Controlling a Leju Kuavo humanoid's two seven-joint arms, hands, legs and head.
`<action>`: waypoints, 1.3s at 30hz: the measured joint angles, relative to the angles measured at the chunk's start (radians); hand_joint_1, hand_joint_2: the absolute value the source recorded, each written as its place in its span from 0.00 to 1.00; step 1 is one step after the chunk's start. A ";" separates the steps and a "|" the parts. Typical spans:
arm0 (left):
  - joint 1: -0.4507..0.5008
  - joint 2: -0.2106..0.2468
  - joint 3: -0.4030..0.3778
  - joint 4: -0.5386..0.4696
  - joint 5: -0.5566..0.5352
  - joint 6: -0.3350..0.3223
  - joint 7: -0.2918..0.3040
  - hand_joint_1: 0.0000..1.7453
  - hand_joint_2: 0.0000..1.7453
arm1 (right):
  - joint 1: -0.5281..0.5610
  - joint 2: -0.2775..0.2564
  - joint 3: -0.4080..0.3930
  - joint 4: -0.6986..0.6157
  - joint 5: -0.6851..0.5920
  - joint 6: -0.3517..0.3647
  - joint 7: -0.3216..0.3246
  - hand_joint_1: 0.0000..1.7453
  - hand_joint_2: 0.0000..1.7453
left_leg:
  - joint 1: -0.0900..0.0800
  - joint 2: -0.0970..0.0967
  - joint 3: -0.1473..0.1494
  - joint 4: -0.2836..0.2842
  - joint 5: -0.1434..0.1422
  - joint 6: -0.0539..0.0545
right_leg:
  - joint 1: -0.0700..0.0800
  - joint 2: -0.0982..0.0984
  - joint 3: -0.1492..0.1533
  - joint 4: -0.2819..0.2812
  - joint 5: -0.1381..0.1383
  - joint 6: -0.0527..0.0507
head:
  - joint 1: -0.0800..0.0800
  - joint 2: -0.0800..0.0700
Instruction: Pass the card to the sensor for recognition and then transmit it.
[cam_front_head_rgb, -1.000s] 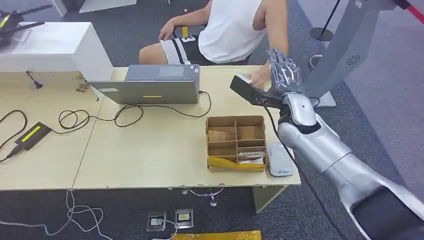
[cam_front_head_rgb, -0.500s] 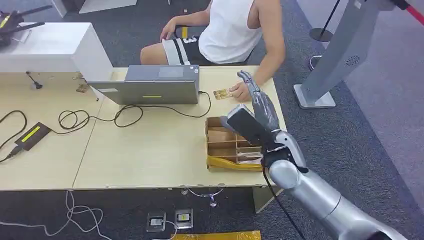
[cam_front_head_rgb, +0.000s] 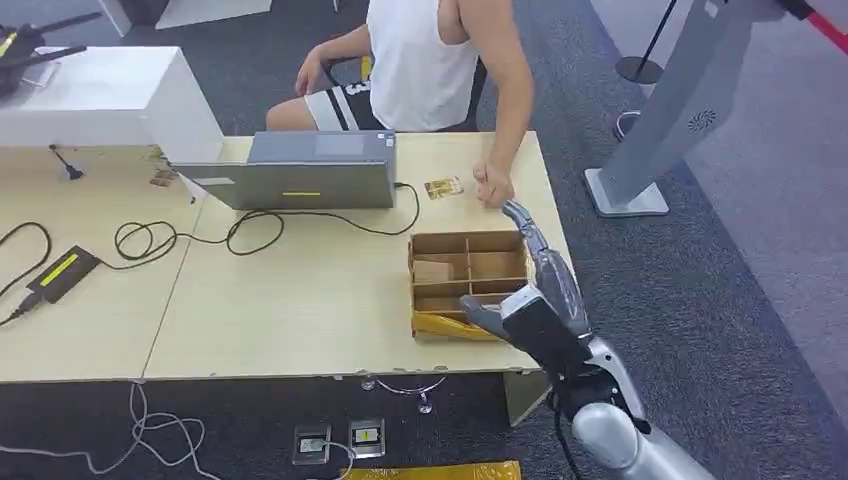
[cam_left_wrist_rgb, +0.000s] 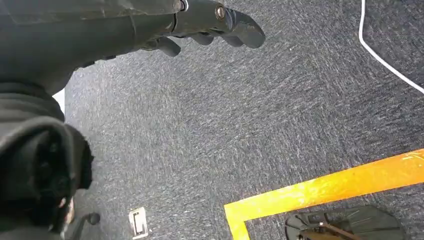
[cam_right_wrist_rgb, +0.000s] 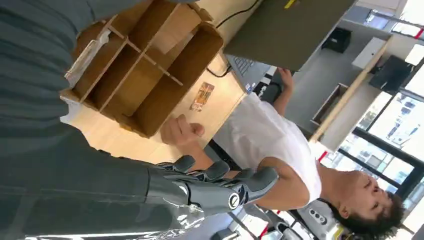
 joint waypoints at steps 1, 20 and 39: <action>0.000 0.000 0.000 0.000 -0.002 0.000 0.000 0.00 0.00 | 0.013 0.000 -0.007 -0.005 0.016 0.003 0.006 0.00 1.00 | 0.000 0.000 0.000 0.000 0.000 0.000 | 0.000 0.000 0.000 0.000 0.000 0.000 | 0.000 0.000; -0.025 0.001 0.000 -0.001 -0.034 -0.028 0.034 0.00 0.00 | 0.142 -0.019 -0.105 0.027 0.750 0.234 0.346 0.00 1.00 | 0.000 0.000 -0.001 0.000 0.000 0.000 | 0.000 0.000 0.000 0.000 0.000 0.000 | 0.000 0.000; -0.037 0.002 0.000 -0.001 -0.043 -0.032 0.045 0.00 0.00 | 0.166 -0.023 -0.133 0.045 0.760 0.280 0.339 0.00 1.00 | 0.000 0.000 -0.001 0.000 0.000 0.000 | 0.000 0.000 0.000 0.000 0.000 0.000 | 0.000 0.000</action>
